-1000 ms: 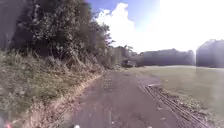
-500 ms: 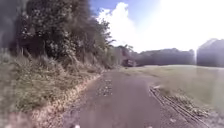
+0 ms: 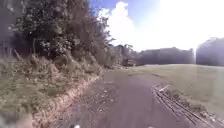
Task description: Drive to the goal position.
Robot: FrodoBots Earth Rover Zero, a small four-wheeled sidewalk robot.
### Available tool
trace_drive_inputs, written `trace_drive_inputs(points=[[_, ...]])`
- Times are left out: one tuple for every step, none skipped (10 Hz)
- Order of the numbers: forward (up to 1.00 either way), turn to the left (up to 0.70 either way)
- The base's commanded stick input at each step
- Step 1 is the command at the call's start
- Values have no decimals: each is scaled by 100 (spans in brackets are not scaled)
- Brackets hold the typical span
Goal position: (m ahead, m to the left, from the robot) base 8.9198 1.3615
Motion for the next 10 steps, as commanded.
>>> trace_drive_inputs(points=[[70,-5],[70,0],[70,0],[70,0],[70,0],[70,0],[70,0],[70,0],[70,0],[70,0]])
